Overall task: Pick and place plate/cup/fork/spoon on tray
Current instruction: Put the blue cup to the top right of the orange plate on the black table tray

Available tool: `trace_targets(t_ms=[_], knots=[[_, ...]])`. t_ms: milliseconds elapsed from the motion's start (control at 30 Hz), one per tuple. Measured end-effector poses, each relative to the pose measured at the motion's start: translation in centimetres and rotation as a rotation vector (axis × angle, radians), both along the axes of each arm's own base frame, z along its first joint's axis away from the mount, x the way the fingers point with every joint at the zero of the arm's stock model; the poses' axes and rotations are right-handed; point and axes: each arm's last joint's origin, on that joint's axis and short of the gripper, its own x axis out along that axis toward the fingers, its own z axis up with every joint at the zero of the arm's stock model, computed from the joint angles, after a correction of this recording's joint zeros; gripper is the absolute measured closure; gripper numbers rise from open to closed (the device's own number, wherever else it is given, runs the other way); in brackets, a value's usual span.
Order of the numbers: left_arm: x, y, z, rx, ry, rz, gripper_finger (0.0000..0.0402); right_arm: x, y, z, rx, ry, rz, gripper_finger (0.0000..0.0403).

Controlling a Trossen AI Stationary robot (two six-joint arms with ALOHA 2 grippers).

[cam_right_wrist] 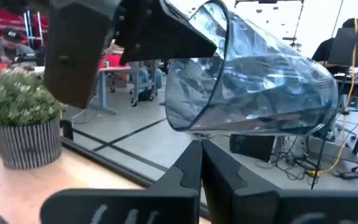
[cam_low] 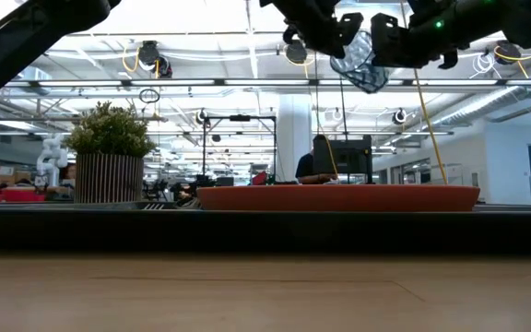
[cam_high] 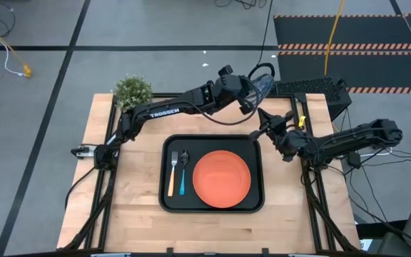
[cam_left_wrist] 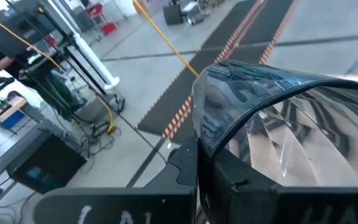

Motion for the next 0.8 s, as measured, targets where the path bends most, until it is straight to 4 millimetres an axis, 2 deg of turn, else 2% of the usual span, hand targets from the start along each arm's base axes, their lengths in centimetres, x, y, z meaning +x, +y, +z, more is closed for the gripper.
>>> trace_targets(t_ms=[167,300,433,567,800], knots=[[0.1,0.0,0.3,0.018,-0.028,-0.004,0.0394,0.0,-0.3,0.8,-0.057,-0.005,0.025,0.0402],[-0.1,1.0,0.5,0.032,-0.037,0.013,0.0394,0.0,-0.2,1.8,-0.152,-0.010,0.099,0.0383],[-0.5,2.4,0.5,0.027,-0.044,0.035,0.0390,-0.3,-0.3,2.5,-0.196,-0.022,0.073,0.0335],[-0.6,3.3,0.9,0.000,-0.112,-0.017,0.0394,-0.6,-1.2,2.8,-0.180,-0.056,-0.011,0.0276],[-0.3,3.2,1.8,0.019,-0.205,-0.096,0.0393,-0.9,-3.1,2.8,-0.157,-0.104,-0.097,0.0192]])
